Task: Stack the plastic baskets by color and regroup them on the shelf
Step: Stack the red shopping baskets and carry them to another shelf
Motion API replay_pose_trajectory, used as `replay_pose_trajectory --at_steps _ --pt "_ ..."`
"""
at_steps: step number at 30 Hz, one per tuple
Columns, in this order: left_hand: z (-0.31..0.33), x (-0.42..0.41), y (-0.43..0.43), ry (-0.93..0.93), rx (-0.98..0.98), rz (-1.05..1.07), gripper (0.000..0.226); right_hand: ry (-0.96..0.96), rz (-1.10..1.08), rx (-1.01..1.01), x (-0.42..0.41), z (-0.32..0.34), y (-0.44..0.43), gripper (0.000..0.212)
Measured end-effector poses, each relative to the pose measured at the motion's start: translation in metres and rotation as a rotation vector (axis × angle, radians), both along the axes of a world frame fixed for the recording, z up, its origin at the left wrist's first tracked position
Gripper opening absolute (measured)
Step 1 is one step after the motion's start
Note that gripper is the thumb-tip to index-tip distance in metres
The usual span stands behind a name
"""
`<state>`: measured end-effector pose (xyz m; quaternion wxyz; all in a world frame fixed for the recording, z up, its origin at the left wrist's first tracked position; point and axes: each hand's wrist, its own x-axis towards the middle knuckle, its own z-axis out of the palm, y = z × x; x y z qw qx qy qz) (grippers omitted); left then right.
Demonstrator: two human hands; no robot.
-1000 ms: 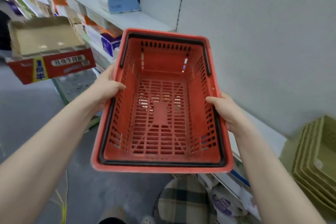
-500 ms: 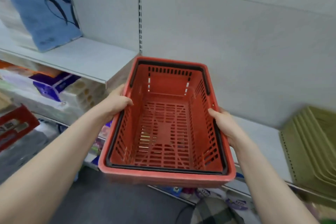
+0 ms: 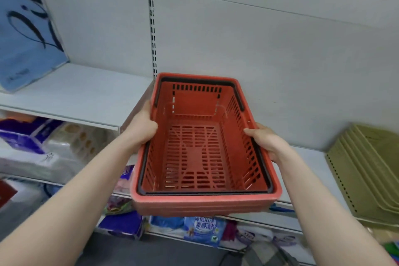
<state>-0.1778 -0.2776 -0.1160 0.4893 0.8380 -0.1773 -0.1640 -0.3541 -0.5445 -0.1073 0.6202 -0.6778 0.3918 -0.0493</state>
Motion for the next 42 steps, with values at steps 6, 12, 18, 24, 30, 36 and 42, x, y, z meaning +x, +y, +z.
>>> replay_pose_trajectory --at_steps 6,12,18,24,30,36,42 --pt "-0.007 -0.028 0.010 -0.337 -0.014 -0.156 0.055 0.212 0.228 -0.261 0.019 0.018 -0.019 0.026" --pt "-0.004 -0.021 0.037 -0.527 0.136 -0.572 0.071 0.367 0.386 -0.599 0.032 0.031 -0.041 0.028" --pt "0.001 -0.037 0.025 -0.928 0.364 -0.725 0.065 0.501 0.278 -1.133 0.028 0.031 -0.039 0.044" --pt "-0.009 -0.053 0.018 -1.104 0.366 -0.625 0.068 0.560 0.016 -1.052 -0.068 0.019 -0.007 0.081" --pt "-0.019 -0.088 -0.015 -1.216 0.266 -0.497 0.055 0.071 -0.248 -0.429 -0.099 -0.003 0.008 0.068" --pt "-0.021 -0.101 -0.049 -1.231 0.338 -0.354 0.052 0.025 -0.198 -0.465 -0.067 -0.001 -0.036 0.041" --pt "-0.019 -0.094 -0.067 -1.222 0.368 -0.323 0.049 0.119 0.000 -0.602 -0.028 0.002 -0.070 0.049"
